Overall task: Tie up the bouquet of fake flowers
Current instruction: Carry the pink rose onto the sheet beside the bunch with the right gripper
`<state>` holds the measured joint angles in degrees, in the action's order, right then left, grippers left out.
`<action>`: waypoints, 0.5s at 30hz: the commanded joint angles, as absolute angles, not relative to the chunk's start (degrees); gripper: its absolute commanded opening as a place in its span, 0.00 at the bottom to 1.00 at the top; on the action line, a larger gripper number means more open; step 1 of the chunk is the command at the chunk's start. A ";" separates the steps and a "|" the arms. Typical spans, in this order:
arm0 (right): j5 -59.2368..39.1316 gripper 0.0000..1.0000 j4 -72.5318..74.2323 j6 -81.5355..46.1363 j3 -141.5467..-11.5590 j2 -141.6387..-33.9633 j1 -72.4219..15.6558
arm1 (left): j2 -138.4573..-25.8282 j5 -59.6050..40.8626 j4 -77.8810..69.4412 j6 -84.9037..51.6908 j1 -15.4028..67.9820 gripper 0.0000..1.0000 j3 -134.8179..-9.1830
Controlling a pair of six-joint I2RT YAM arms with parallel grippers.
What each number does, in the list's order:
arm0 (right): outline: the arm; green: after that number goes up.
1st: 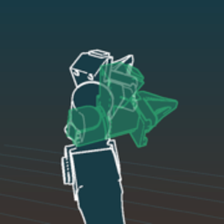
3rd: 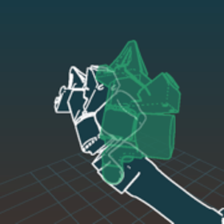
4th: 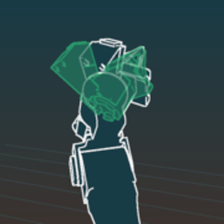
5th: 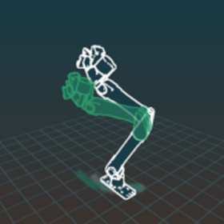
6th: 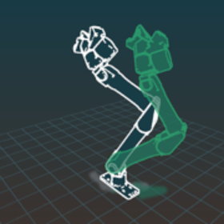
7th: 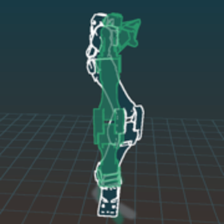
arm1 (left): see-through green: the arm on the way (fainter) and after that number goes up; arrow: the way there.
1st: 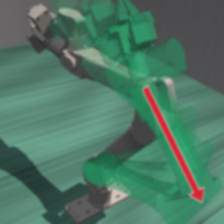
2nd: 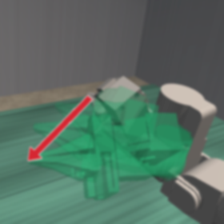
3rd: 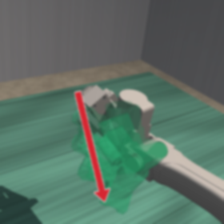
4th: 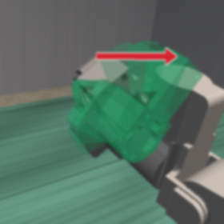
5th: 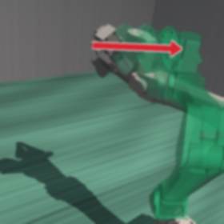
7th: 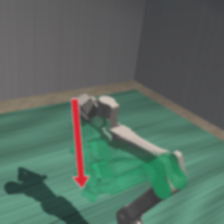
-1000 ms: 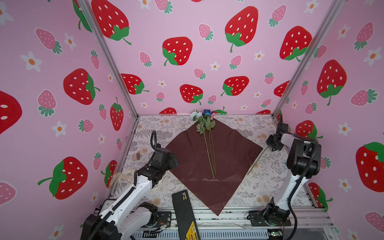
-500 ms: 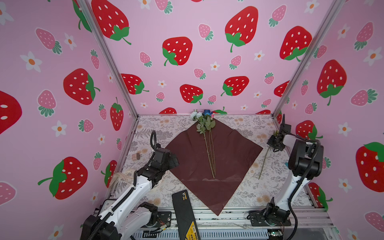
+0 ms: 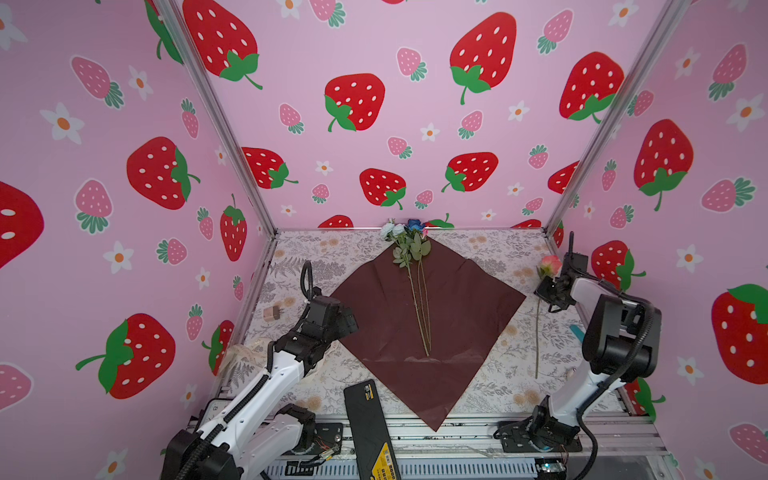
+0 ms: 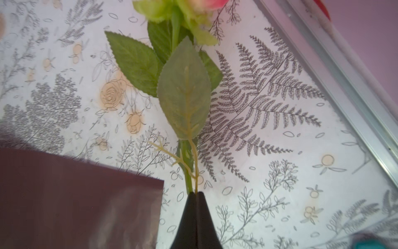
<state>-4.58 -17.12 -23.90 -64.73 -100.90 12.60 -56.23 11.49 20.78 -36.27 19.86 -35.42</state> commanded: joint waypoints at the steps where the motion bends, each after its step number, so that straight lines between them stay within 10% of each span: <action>1: -4.91 0.00 -18.71 -22.98 -63.72 -97.54 12.25 | -56.07 12.11 20.30 -36.83 19.56 0.99 -37.09; 15: -8.50 0.00 -17.01 -22.57 -61.82 -91.87 8.70 | -55.12 11.61 20.36 -37.26 19.58 0.99 -36.47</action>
